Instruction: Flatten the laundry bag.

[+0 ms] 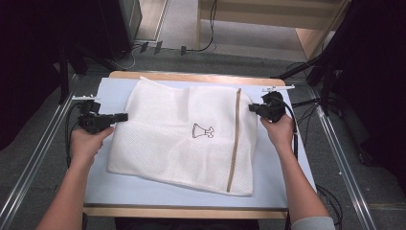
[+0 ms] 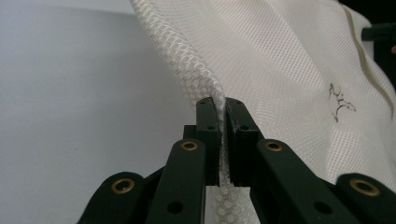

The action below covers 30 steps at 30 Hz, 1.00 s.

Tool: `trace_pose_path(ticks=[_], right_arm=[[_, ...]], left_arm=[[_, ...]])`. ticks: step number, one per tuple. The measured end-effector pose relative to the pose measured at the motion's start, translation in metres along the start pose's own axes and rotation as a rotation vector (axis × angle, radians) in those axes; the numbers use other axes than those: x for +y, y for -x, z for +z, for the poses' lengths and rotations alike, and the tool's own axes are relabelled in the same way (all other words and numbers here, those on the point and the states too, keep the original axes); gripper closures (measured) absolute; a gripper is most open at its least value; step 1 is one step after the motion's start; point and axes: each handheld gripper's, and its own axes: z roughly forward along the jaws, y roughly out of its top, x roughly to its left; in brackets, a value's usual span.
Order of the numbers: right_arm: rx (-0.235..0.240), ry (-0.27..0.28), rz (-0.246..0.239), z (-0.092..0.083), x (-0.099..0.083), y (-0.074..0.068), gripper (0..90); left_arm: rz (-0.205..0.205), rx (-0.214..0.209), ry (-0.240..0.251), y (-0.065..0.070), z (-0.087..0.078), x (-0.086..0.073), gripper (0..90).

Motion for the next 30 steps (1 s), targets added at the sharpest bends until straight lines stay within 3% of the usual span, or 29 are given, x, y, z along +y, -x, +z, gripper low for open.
trace_pose_path(ticks=[2, 3, 4, 6, 9, 15, 18, 22, 30], right_arm=[[-0.003, 0.004, 0.002, 0.007, 0.002, 0.003, 79.7], [-0.015, 0.016, 0.004, 0.011, 0.002, 0.003, 71.4], [-0.021, 0.023, 0.010, 0.014, 0.002, 0.003, 61.8], [-0.016, 0.018, 0.018, 0.016, 0.002, 0.003, 56.9], [-0.014, 0.015, 0.002, 0.014, 0.001, 0.001, 56.6], [0.006, 0.002, 0.008, 0.008, -0.016, -0.003, 58.7], [0.030, -0.003, 0.022, 0.005, -0.023, -0.004, 59.6], [0.034, -0.019, -0.001, -0.001, -0.035, -0.011, 59.7], [0.072, -0.042, -0.031, -0.011, -0.069, -0.024, 56.5]], left_arm=[[0.007, 0.032, -0.012, -0.003, 0.004, -0.002, 83.7], [0.000, 0.046, -0.016, -0.005, 0.006, -0.004, 80.3], [-0.007, 0.055, -0.023, -0.007, 0.007, -0.005, 75.7], [-0.008, 0.065, -0.029, -0.009, 0.006, -0.006, 64.7], [-0.019, 0.071, -0.022, -0.012, 0.001, -0.009, 55.2], [-0.022, 0.093, -0.021, -0.008, -0.018, -0.021, 47.9], [-0.001, 0.102, -0.038, -0.002, -0.021, -0.029, 46.5], [0.014, 0.111, -0.061, 0.003, -0.025, -0.043, 45.5], [-0.012, 0.131, -0.095, 0.011, -0.035, -0.076, 44.1]])
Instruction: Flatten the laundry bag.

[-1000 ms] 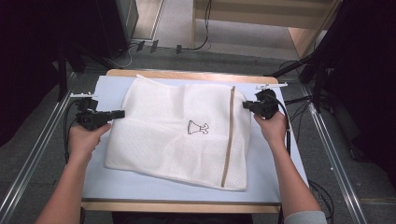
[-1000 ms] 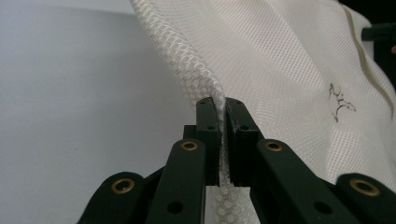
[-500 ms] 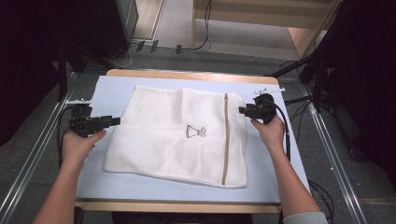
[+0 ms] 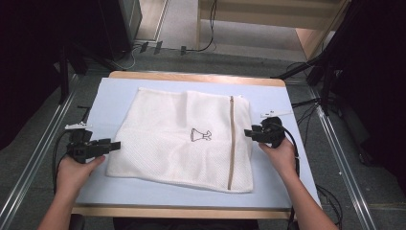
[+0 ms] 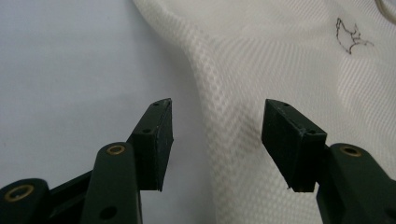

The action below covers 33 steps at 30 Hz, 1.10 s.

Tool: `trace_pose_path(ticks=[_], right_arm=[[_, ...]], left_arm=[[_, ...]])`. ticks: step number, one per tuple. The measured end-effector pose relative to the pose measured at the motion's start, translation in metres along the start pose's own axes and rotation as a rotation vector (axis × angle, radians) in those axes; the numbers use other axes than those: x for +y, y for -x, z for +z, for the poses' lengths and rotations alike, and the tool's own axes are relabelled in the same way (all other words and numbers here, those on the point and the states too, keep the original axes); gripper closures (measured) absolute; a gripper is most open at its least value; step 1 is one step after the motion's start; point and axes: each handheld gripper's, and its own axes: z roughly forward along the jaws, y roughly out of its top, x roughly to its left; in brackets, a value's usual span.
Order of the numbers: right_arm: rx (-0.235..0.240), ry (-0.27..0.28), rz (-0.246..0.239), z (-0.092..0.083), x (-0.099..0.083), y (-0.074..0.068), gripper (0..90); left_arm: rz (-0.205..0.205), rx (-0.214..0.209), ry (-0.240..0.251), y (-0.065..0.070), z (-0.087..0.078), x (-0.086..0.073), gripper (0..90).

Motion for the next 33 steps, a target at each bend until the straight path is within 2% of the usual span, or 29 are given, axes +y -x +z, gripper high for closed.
trace_pose_path(ticks=[3, 6, 8, 9, 10, 11, 12, 15, 17, 18, 20, 24, 26, 28, 29, 31, 32, 33], right_arm=[[0.015, 0.004, -0.003, -0.002, -0.009, -0.002, 55.4], [0.023, -0.018, -0.007, -0.001, -0.017, -0.004, 53.7], [0.026, -0.036, -0.021, 0.003, -0.021, -0.005, 52.2], [0.028, -0.052, -0.022, 0.005, -0.022, -0.006, 51.6], [0.028, -0.060, -0.033, 0.008, -0.023, -0.006, 51.6], [0.025, -0.070, -0.040, 0.011, -0.023, -0.006, 51.9], [0.025, -0.070, -0.040, 0.011, -0.023, -0.006, 51.9], [0.007, -0.076, -0.064, 0.015, -0.022, -0.009, 60.6], [-0.019, -0.079, -0.080, 0.015, -0.022, -0.010, 69.5], [-0.019, -0.080, -0.068, 0.016, -0.022, -0.010, 72.8], [-0.029, -0.084, -0.055, 0.016, -0.021, -0.009, 80.8], [-0.018, -0.099, -0.054, 0.017, -0.019, -0.009, 88.9], [-0.023, -0.110, -0.061, 0.017, -0.017, -0.012, 90.0], [-0.012, -0.111, -0.064, 0.016, -0.017, -0.013, 90.0], [0.011, -0.122, -0.059, 0.015, -0.016, -0.017, 90.0], [0.020, -0.125, -0.072, 0.015, -0.017, -0.023, 90.0], [0.020, -0.125, -0.072, 0.015, -0.017, -0.023, 90.0], [0.028, -0.132, -0.089, 0.015, -0.018, -0.032, 90.0]], left_arm=[[-0.001, -0.008, -0.004, 0.005, -0.003, -0.010, 44.3], [0.006, -0.006, -0.023, 0.007, -0.002, -0.015, 43.9], [-0.001, -0.007, -0.062, 0.008, 0.004, -0.018, 44.4], [-0.009, -0.025, -0.077, 0.008, 0.006, -0.018, 47.3], [-0.009, -0.025, -0.077, 0.008, 0.006, -0.018, 50.7], [-0.038, -0.037, -0.107, 0.007, 0.011, -0.018, 56.3], [-0.038, -0.037, -0.107, 0.007, 0.011, -0.018, 62.9], [-0.013, -0.041, -0.157, 0.009, 0.018, -0.015, 81.6], [-0.012, -0.053, -0.164, 0.008, 0.020, -0.014, 86.8], [-0.008, -0.055, -0.169, 0.008, 0.021, -0.012, 87.3], [-0.004, -0.049, -0.160, 0.006, 0.023, -0.005, 87.9], [-0.019, -0.042, -0.119, -0.005, 0.024, 0.005, 87.9], [-0.021, -0.017, -0.104, -0.012, 0.025, 0.012, 87.9], [-0.022, -0.009, -0.096, -0.016, 0.025, 0.016, 87.8], [-0.031, 0.004, -0.077, -0.024, 0.026, 0.023, 87.8], [-0.038, 0.015, -0.059, -0.032, 0.029, 0.031, 87.8], [-0.038, 0.015, -0.059, -0.032, 0.029, 0.031, 87.7], [-0.046, 0.024, -0.051, -0.038, 0.034, 0.038, 87.6]])
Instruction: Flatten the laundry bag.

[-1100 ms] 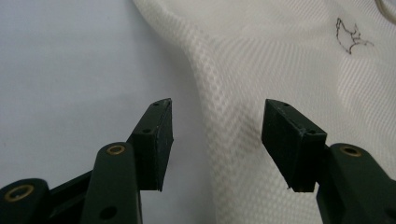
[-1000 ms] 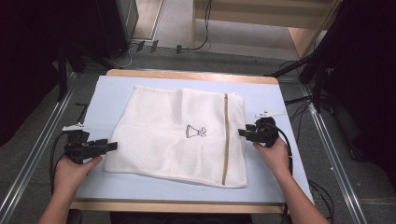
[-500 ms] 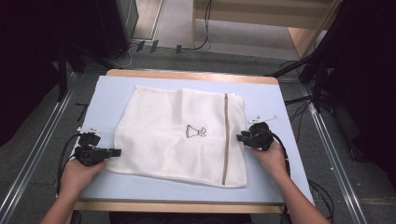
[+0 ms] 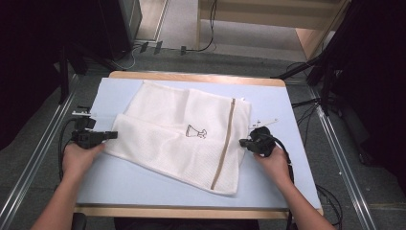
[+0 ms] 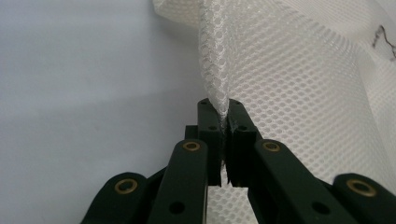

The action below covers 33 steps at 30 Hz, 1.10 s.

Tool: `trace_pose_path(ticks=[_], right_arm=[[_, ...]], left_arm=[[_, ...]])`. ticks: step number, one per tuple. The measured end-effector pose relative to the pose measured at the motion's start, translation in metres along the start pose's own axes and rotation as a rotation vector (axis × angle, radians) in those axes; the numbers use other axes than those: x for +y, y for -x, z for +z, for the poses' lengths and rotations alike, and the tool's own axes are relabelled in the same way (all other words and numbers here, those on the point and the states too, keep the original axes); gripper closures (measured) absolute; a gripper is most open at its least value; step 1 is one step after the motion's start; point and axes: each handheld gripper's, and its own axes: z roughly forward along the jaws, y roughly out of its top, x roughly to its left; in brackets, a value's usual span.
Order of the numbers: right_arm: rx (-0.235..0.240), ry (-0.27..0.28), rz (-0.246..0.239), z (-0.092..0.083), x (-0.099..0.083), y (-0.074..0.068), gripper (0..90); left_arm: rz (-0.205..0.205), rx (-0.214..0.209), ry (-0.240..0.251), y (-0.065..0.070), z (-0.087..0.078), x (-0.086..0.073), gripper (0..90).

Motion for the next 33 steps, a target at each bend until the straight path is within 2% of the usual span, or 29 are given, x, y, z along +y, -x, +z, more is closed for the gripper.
trace_pose_path(ticks=[4, 7, 8, 11, 14, 20, 22, 23, 24, 26, 27, 29, 30, 31, 33], right_arm=[[0.020, -0.004, -0.028, 0.001, -0.001, -0.013, 90.0], [0.050, 0.011, -0.044, 0.001, -0.002, -0.026, 90.0], [0.061, 0.011, -0.048, 0.002, -0.002, -0.036, 90.0], [0.072, 0.014, -0.067, 0.004, -0.004, -0.050, 90.0], [0.082, 0.019, -0.096, 0.005, -0.006, -0.066, 90.0], [0.145, 0.001, -0.108, 0.003, -0.013, -0.092, 90.0], [0.175, 0.000, -0.124, 0.002, -0.015, -0.100, 90.0], [0.175, 0.000, -0.124, 0.002, -0.015, -0.100, 90.0], [0.183, -0.004, -0.144, 0.001, -0.016, -0.107, 89.5], [0.187, 0.017, -0.159, -0.003, -0.014, -0.107, 86.5], [0.185, 0.044, -0.164, -0.006, -0.013, -0.105, 82.3], [0.186, 0.084, -0.146, -0.011, -0.011, -0.096, 78.9], [0.186, 0.084, -0.146, -0.011, -0.011, -0.096, 78.9], [0.178, 0.098, -0.119, -0.016, -0.009, -0.085, 75.2], [0.156, 0.103, -0.104, -0.019, -0.009, -0.073, 72.6]], left_arm=[[0.028, 0.027, 0.012, -0.004, 0.006, 0.015, 87.5], [0.006, 0.030, 0.032, -0.011, 0.011, 0.024, 87.3], [0.000, 0.038, 0.033, -0.016, 0.014, 0.026, 87.1], [-0.010, 0.038, 0.044, -0.021, 0.017, 0.029, 86.7], [-0.034, 0.027, 0.080, -0.028, 0.020, 0.034, 85.4], [-0.014, 0.038, 0.091, -0.029, 0.026, 0.037, 78.3], [-0.019, 0.034, 0.090, -0.030, 0.026, 0.038, 75.2], [-0.019, 0.034, 0.090, -0.030, 0.026, 0.038, 73.5], [-0.027, 0.030, 0.090, -0.031, 0.026, 0.038, 71.8], [-0.028, 0.034, 0.084, -0.031, 0.026, 0.038, 67.2], [-0.024, 0.039, 0.084, -0.030, 0.026, 0.038, 65.0], [-0.019, 0.049, 0.088, -0.029, 0.024, 0.038, 59.4], [-0.019, 0.049, 0.088, -0.029, 0.024, 0.038, 56.1], [-0.021, 0.048, 0.097, -0.028, 0.022, 0.038, 53.2], [-0.026, 0.046, 0.099, -0.028, 0.020, 0.038, 48.3]])
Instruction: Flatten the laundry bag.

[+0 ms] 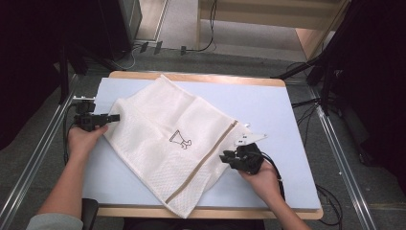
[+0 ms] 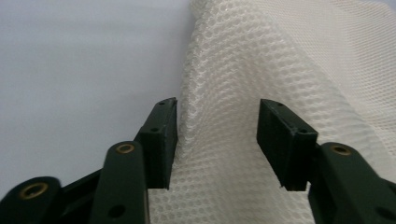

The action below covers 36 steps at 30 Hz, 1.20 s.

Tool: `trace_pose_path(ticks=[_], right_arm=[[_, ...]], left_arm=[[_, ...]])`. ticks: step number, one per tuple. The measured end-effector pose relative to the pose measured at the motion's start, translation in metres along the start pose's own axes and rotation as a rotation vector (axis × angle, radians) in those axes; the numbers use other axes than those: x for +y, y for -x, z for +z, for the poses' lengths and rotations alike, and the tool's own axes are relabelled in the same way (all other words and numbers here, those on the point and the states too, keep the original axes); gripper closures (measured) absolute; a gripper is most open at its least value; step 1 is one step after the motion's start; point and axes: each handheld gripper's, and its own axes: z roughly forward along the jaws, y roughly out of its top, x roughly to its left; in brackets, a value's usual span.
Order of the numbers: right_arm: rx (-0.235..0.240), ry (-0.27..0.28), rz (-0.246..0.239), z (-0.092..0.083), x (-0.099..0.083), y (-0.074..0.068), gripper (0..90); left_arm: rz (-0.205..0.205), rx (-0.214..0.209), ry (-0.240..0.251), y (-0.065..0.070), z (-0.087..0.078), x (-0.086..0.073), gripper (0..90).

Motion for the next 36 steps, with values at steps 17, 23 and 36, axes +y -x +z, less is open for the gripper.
trace_pose_path(ticks=[17, 23, 36], right_arm=[[-0.148, 0.013, 0.096, -0.003, 0.003, 0.083, 60.4], [-0.175, 0.012, 0.131, 0.003, 0.011, 0.100, 59.1], [-0.209, -0.011, 0.123, 0.025, 0.024, 0.122, 47.0]], left_arm=[[0.033, 0.038, 0.003, 0.017, -0.059, -0.016, 42.3], [0.028, 0.021, -0.002, 0.030, -0.071, -0.036, 42.4], [-0.023, 0.023, -0.069, 0.055, -0.064, -0.080, 44.9]])
